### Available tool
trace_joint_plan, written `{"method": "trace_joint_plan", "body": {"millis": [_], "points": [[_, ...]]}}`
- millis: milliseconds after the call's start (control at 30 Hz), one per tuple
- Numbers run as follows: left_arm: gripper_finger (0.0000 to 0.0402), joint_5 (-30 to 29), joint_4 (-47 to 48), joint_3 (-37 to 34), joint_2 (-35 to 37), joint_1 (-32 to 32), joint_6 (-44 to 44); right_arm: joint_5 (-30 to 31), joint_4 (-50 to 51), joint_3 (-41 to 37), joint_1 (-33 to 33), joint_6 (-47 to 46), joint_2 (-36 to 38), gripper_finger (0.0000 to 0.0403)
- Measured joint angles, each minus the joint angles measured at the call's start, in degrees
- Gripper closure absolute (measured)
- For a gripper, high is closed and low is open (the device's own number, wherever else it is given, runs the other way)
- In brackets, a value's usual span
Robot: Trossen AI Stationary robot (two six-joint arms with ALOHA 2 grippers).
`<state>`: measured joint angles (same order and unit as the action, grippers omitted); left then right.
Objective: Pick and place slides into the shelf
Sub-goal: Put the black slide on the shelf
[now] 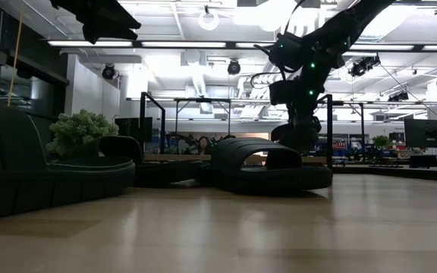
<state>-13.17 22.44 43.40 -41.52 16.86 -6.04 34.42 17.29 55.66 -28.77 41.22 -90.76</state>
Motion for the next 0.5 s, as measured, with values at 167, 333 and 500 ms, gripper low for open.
{"method": "trace_joint_plan", "body": {"millis": [167,333,500], "points": [[0.0218,0.0,0.0,0.0,0.0,-0.01,0.0,-0.21,1.24,0.0,0.02,-2.97,0.0,0.0386],[0.0218,0.0,0.0,0.0,0.0,-0.02,0.0,-0.15,1.9,0.0,0.91,-3.77,0.0,0.0356],[0.0218,0.0,0.0,0.0,0.0,-0.02,0.0,0.6,1.88,0.0,2.11,-3.73,0.0,0.0331]]}}
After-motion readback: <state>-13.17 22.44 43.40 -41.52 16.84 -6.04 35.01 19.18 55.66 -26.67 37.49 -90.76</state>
